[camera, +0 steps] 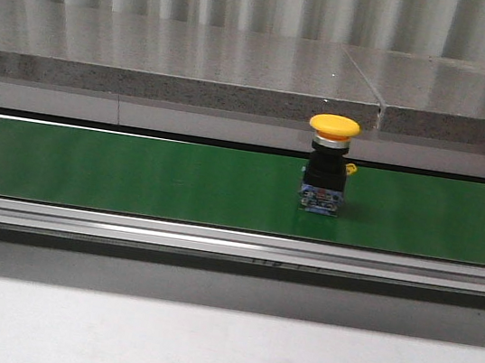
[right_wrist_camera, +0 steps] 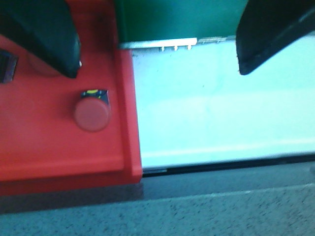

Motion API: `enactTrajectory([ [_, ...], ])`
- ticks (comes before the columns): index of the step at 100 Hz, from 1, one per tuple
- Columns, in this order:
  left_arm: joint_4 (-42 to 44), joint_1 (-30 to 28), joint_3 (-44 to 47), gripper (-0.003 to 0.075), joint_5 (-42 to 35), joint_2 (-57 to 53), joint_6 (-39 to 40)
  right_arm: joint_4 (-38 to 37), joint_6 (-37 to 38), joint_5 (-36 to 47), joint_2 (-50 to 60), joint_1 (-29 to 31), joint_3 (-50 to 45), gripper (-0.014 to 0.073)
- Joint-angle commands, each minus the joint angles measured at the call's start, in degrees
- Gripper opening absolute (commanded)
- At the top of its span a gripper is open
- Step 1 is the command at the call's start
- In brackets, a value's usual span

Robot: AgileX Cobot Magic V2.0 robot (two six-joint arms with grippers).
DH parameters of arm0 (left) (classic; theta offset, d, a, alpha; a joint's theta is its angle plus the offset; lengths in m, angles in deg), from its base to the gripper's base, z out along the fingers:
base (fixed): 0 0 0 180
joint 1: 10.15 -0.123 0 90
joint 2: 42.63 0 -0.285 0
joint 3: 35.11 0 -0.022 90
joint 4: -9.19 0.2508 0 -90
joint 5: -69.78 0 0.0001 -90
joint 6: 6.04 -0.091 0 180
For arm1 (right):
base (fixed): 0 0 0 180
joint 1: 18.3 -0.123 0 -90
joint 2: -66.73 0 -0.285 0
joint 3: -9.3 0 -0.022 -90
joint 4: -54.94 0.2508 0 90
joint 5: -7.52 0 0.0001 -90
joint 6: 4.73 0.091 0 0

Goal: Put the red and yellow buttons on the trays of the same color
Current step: 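Open the right gripper and move it above the yellow button on the belt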

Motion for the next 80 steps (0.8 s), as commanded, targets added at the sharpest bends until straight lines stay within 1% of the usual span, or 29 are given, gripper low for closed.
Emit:
enactTrajectory([
  [1, -1.28, 0.54, -1.62, -0.0020, -4.25, 0.30, 0.20, 1.44, -1.05, 1.64, 7.86, -0.37, -3.46, 0.0636],
  [20, -1.28, 0.54, -1.62, -0.0020, -4.25, 0.30, 0.20, 1.44, -1.42, -1.19, 19.47, -2.78, -13.53, 0.0636],
  [39, -1.28, 0.54, -1.62, -0.0020, -4.25, 0.30, 0.20, 1.44, -3.39, -6.50, 27.92, -8.21, -20.13, 0.0636],
  [53, -1.28, 0.54, -1.62, -0.0020, -4.25, 0.30, 0.20, 1.44, -5.18, -9.03, 30.27, -12.74, -22.97, 0.0636],
  [80, -1.28, 0.54, -1.62, -0.0020, -4.25, 0.30, 0.20, 1.44, -8.11, -8.07, 29.06, -20.28, -25.57, 0.0636],
])
